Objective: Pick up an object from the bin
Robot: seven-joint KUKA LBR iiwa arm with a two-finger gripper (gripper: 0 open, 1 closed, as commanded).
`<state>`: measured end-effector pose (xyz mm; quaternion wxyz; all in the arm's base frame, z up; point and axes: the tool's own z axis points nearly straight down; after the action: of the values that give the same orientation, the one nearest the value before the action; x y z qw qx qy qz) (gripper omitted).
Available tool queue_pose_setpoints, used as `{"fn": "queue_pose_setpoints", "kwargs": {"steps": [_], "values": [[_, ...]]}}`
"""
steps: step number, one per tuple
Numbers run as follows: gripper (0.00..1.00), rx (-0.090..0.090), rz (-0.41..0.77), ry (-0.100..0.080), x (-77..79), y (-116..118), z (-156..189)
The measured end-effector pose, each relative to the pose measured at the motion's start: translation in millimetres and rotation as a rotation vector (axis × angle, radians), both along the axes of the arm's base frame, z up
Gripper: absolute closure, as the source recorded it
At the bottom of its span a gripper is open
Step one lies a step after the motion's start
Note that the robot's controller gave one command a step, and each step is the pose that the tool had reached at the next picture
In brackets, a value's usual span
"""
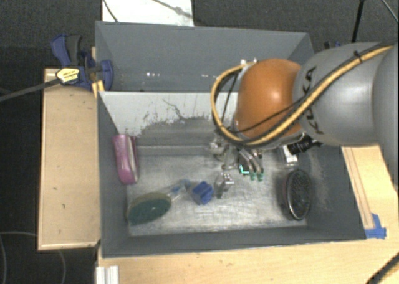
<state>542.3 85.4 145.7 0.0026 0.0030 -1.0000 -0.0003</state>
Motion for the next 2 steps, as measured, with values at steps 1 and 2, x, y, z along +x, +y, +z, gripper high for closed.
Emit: {"fn": "queue_pose_setpoints", "kwargs": {"steps": [1,2], "values": [[0.0,0.002,-0.012,-0.009,-59.1,4.6,-73.1],[1.0,0.002,-0.02,-0.015,-55.6,4.2,-69.3]]}}
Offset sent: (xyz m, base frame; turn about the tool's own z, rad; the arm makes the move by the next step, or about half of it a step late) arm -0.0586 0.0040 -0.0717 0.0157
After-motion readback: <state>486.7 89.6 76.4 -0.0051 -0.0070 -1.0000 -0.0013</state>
